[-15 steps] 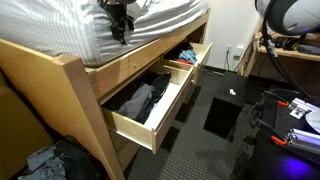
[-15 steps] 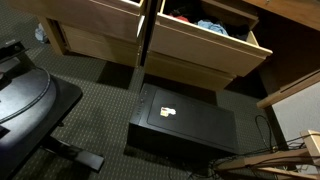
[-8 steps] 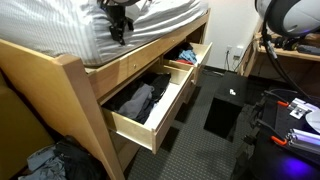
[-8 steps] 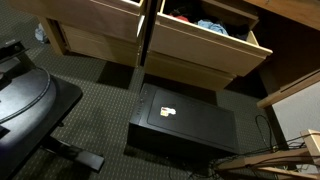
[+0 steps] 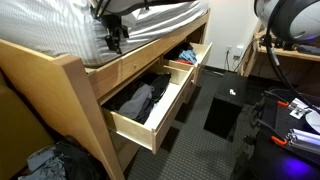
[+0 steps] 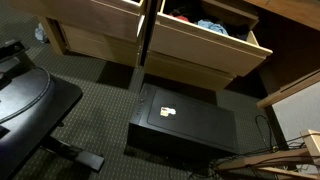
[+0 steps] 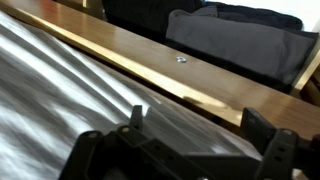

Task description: Open the top right drawer and close the top left drawer.

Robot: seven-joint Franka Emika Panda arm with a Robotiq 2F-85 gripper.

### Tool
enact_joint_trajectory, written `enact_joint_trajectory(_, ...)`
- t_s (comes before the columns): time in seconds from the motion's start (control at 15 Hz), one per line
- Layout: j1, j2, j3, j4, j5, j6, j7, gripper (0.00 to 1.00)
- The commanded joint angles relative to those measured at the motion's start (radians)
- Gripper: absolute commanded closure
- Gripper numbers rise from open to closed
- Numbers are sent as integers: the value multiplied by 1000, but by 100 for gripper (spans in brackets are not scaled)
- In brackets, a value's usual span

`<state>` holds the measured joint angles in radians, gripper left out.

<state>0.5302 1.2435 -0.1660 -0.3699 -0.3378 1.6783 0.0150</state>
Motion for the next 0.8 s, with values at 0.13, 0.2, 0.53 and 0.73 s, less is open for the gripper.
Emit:
enact_joint_trajectory(0.13,103,46,-2,0,-13,-28,14,0)
enact_joint_trajectory(0.2,116,52,-6,2,-14,-40,25,0)
enact_joint_trajectory(0.53,134,55,-38,7,-28,-28,134,0)
enact_joint_trajectory(0.73,130,53,-58,11,-39,-3,181,0)
